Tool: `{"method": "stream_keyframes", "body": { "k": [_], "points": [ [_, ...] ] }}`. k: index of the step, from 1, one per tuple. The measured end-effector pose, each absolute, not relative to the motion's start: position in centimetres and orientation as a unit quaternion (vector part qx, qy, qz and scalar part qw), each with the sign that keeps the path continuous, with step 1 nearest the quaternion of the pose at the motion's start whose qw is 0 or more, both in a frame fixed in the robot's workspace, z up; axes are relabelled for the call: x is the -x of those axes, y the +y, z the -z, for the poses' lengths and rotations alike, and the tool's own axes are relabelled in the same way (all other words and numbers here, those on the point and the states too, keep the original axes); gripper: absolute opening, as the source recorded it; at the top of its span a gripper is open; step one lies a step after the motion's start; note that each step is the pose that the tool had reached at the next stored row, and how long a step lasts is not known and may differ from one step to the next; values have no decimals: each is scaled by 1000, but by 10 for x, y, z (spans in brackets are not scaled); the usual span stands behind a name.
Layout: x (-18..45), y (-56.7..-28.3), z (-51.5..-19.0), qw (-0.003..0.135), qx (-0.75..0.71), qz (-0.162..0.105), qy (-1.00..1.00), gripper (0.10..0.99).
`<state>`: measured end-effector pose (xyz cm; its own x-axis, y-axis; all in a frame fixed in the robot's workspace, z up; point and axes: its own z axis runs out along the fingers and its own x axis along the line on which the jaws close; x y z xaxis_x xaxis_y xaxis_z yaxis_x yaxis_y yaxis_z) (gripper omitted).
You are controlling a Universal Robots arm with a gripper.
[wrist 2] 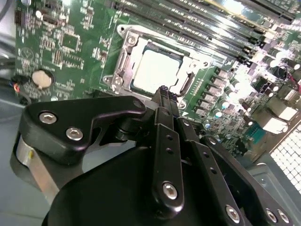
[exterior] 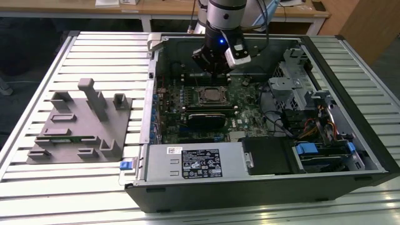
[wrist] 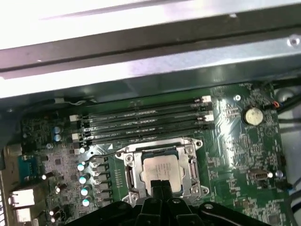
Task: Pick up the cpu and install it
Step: 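Install the first cpu locking lever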
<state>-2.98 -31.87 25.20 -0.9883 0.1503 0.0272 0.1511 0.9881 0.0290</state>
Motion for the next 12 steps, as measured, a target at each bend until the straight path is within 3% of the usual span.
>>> {"method": "stream_keyframes", "body": {
  "k": [12],
  "points": [
    [30,-319,-252,9,1,17,-1000,118]
  ]
}}
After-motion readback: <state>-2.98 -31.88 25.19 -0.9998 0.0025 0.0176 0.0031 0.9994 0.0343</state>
